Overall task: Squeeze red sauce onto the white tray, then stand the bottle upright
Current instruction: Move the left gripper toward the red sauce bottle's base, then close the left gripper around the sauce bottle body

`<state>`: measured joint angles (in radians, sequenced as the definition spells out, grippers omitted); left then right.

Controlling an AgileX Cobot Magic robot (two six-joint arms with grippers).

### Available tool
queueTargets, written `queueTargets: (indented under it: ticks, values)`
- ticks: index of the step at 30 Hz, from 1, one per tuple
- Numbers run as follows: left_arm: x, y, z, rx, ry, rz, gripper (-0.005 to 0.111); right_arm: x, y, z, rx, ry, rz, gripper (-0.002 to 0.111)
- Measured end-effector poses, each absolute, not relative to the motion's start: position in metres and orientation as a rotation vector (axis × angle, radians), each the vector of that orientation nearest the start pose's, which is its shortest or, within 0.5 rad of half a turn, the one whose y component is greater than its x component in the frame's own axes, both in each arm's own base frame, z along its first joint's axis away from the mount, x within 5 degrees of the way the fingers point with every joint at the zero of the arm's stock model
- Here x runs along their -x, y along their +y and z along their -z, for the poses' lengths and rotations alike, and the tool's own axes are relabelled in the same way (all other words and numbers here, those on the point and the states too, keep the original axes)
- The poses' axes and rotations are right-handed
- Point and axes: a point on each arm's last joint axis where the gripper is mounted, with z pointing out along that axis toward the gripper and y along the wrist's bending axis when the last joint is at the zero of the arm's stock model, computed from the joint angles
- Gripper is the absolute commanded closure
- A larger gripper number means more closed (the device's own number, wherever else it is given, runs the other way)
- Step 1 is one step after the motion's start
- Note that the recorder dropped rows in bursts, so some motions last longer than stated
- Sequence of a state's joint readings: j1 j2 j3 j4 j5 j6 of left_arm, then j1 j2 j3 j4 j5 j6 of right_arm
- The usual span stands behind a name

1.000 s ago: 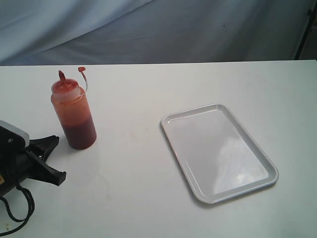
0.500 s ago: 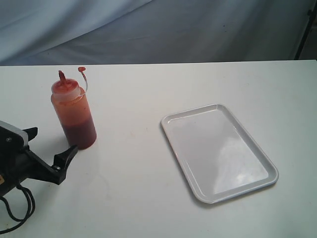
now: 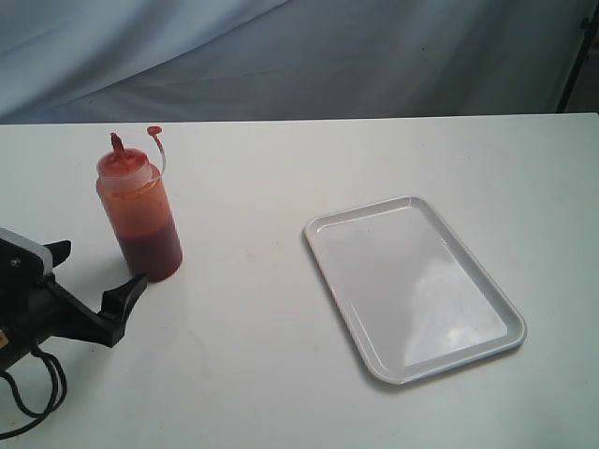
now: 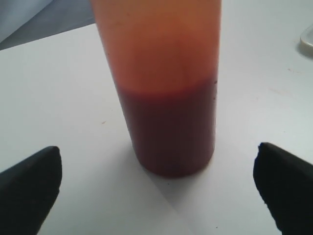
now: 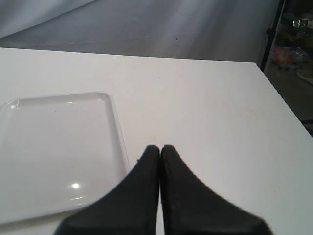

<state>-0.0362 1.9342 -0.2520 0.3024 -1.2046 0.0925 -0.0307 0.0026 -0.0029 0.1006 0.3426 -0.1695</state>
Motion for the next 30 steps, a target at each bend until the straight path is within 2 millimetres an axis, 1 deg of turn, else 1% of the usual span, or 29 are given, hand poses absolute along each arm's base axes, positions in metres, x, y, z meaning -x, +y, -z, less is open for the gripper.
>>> queueTargets:
  ticks: [6,9,16,24,26,30]
  values:
    - [-0.231,-0.035,-0.086,-0.363,1.937,0.229,0.002,-0.054,0.001,-0.183,0.064,1.823,0.044,0.108]
    - [-0.232,-0.036,-0.082,-0.367,1.953,0.246,0.002,-0.054,0.001,-0.183,0.064,1.823,0.044,0.108]
    - [-0.258,-0.044,-0.065,-0.398,1.97,0.337,0.002,-0.054,0.001,-0.183,0.064,1.823,0.044,0.108]
    - [-0.268,-0.045,-0.064,-0.409,1.968,0.348,0.002,-0.054,0.001,-0.183,0.064,1.823,0.044,0.108]
    - [-0.273,-0.047,-0.063,-0.409,1.959,0.368,0.002,-0.054,0.001,-0.183,0.064,1.823,0.044,0.108]
    - [-0.287,-0.05,-0.054,-0.407,1.957,0.412,0.002,-0.054,0.001,-0.183,0.064,1.823,0.044,0.108]
